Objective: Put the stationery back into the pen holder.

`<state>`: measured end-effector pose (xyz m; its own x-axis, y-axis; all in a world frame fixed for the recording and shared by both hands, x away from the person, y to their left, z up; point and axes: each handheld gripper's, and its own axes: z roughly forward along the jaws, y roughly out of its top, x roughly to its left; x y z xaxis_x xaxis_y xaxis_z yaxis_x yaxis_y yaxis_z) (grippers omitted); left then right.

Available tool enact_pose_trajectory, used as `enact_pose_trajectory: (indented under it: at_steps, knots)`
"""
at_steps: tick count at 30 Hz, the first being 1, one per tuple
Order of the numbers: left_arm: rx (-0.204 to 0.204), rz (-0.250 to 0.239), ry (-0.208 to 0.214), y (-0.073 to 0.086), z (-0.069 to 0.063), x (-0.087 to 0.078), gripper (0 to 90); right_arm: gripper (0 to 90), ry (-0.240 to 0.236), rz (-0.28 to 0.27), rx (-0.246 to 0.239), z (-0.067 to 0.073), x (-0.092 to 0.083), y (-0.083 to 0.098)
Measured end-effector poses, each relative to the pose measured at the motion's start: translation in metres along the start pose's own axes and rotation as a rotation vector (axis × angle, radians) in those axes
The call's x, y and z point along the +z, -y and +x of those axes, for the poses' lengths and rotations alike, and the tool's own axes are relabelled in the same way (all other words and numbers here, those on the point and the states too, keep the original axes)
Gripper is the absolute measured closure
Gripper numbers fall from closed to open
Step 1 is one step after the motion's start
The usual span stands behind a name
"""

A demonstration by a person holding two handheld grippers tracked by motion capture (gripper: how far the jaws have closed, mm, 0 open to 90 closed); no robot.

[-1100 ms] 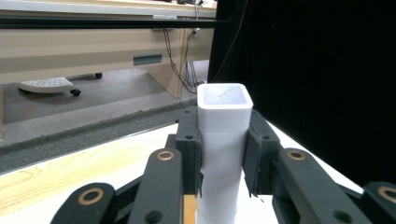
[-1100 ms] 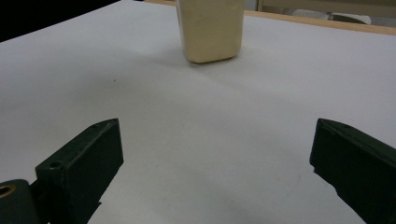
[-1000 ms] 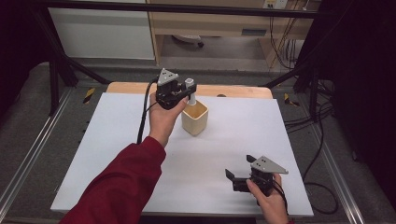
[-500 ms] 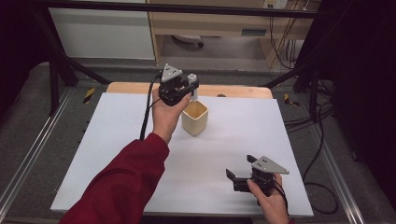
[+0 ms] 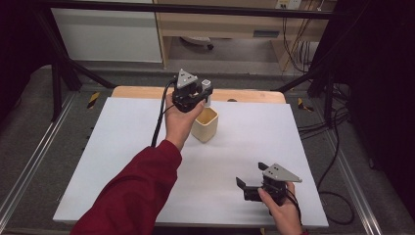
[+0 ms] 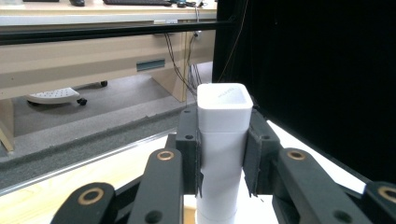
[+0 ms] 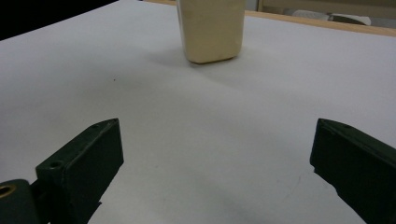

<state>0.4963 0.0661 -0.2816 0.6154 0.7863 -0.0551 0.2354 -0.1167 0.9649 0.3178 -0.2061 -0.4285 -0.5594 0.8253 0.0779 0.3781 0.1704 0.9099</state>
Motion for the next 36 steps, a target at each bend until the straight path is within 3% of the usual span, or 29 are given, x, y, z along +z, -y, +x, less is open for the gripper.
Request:
enact_pose_trajectory:
  at_steps: [2, 6, 19, 36]
  knots:
    - [0.021, 0.004, -0.005, 0.002, 0.001, 0.000, 71.2, 3.1, -0.001, 0.003, -0.002, 0.000, 0.000, 0.000]
    - [-0.015, 0.005, 0.001, 0.006, 0.004, -0.002, 71.2, 3.0, -0.004, 0.002, -0.005, 0.001, 0.001, 0.000]
    - [0.000, 0.032, 0.014, 0.020, 0.005, 0.009, 71.2, 3.0, -0.005, 0.005, -0.003, -0.001, 0.003, 0.000]
    - [0.006, 0.072, -0.002, 0.039, 0.014, 0.019, 71.2, 3.0, -0.009, 0.009, -0.004, -0.001, 0.002, 0.000]
